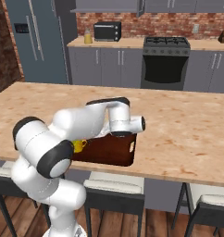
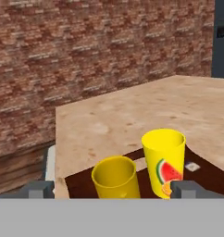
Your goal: There is a tray on the dining counter. Grab the cup, mug, and pitcher and place them on the tray. The pitcher may be placed next to the tray if it cannot fit the tray.
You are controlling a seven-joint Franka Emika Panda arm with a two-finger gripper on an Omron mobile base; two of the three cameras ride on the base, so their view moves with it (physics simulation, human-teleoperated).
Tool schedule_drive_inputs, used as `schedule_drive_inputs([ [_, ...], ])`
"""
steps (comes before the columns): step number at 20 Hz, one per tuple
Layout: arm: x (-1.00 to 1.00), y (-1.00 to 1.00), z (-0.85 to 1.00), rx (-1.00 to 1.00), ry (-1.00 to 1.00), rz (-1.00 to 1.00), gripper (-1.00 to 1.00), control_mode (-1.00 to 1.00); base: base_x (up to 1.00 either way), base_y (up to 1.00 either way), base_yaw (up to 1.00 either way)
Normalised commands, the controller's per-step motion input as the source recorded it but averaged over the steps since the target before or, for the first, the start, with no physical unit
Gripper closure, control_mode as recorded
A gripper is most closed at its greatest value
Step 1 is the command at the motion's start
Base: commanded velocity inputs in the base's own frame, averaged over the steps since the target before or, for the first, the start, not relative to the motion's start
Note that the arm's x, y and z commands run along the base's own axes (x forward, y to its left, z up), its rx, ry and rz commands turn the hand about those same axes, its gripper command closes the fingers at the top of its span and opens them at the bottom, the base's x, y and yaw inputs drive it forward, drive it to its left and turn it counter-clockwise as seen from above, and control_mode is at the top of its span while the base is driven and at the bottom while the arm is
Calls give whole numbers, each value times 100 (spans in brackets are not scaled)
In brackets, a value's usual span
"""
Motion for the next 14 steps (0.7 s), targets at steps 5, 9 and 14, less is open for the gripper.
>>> schedule_drive_inputs([
  [5, -44, 0, 52, -1, 4, -36, -100, -100, 0, 0, 0],
  [9, -36, 0, 57, -2, 7, -38, -100, -100, 0, 0, 0],
  [14, -32, 0, 56, -5, 7, -39, -100, -100, 0, 0, 0],
])
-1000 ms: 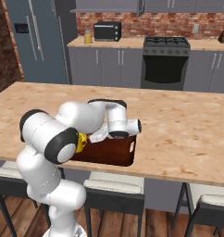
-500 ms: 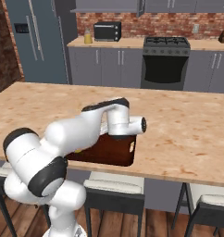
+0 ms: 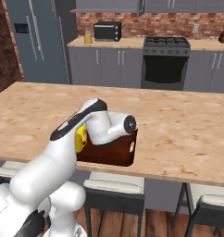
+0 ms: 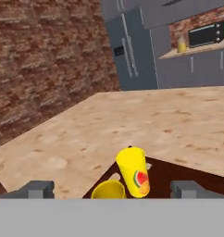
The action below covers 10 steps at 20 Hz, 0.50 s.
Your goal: There is a tray on the dining counter. Grab the cup, mug, and pitcher and place them on the tray. The pitcher may be placed next to the tray if it cannot fit the tray.
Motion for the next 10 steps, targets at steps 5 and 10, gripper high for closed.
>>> schedule_drive_inputs([
  [5, -31, 0, 33, -15, 0, -35, -100, -100, 0, 0, 0],
  [10, -30, 0, 30, -17, 1, -33, -100, -100, 0, 0, 0],
])
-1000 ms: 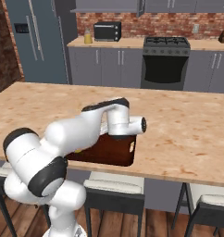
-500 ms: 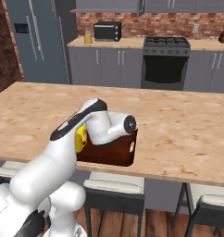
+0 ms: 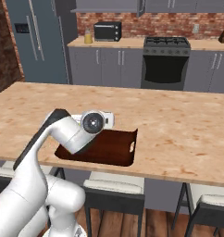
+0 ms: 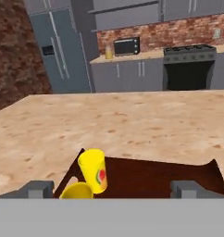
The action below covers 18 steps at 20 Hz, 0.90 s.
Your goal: There is a tray on the dining counter. Grab the cup, mug, and pitcher and place them on the tray. The pitcher may be placed next to the tray if it cannot fit the tray.
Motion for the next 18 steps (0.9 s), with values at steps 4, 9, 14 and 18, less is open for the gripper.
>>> schedule_drive_inputs([
  [4, -26, 0, 46, -15, 5, -35, -100, -100, 0, 0, 0],
  [9, -22, 0, 54, -15, 10, -35, -100, -100, 0, 0, 0],
  [14, -28, 0, 49, -13, 13, -32, -100, -100, 0, 0, 0],
  [18, -27, 0, 19, -4, 9, -19, -100, -100, 0, 0, 0],
])
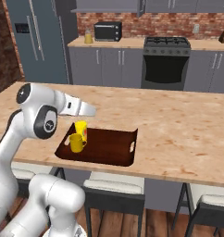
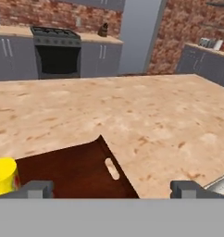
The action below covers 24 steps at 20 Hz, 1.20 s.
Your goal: There is a tray on the dining counter. Grab the cup, mug, and pitcher and place them on the tray. The pitcher may be placed next to the tray if it cannot fit the tray.
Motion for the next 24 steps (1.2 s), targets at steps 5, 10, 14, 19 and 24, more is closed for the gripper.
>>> schedule_drive_inputs([
  [5, -25, 0, 0, 0, 3, 3, -100, -100, 0, 0, 0],
  [10, -52, 0, 0, 0, 2, 18, -100, -100, 0, 0, 0],
  [14, -58, 0, 0, 0, 5, 18, -100, -100, 0, 0, 0],
  [19, -31, 0, 11, 0, 1, 18, -100, -100, 0, 0, 0],
  [24, -4, 2, 35, 1, 1, 15, -100, -100, 0, 0, 0],
])
